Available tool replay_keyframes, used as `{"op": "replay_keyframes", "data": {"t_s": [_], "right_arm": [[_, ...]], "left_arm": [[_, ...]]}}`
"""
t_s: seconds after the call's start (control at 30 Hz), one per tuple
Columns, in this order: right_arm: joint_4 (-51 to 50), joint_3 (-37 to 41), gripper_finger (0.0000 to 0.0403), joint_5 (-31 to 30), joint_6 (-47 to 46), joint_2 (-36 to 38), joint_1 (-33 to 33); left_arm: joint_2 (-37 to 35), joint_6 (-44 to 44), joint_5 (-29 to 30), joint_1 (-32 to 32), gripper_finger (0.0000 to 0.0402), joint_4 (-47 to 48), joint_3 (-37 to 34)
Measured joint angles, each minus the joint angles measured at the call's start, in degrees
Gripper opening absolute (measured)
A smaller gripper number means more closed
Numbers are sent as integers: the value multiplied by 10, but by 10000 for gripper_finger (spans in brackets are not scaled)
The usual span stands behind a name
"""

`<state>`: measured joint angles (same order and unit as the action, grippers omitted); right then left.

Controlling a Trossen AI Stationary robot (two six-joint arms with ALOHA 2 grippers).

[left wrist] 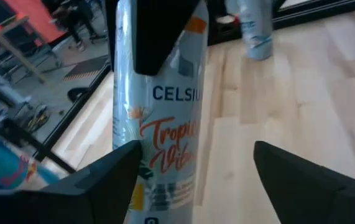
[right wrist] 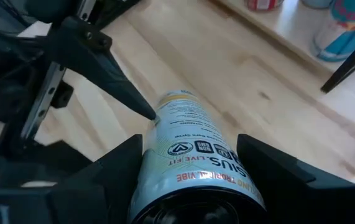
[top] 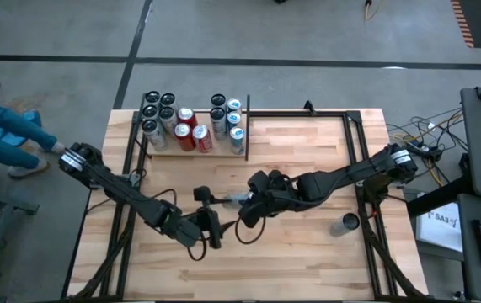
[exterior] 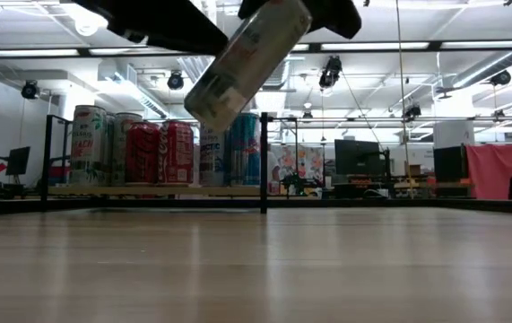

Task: Place canned beverage on shelf
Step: Put the white and yellow soda can on the shelf aligned with the other white and yellow soda cans

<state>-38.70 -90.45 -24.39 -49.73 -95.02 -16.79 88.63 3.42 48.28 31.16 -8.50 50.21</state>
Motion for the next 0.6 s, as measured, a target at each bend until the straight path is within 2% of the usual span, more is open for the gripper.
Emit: {"op": "replay_keyframes", "data": {"t_s": [0.17,0.4,0.6], "right_arm": [[11,0,233,-7,3,-2,4],[43,0,233,1,4,-2,3],[62,0,233,7,11,-2,2]], "left_arm": [[16,12,72,-9,306,-1,5],[30,15,122,-15,306,-19,6],[41,2,125,-17,299,-29,6]]}}
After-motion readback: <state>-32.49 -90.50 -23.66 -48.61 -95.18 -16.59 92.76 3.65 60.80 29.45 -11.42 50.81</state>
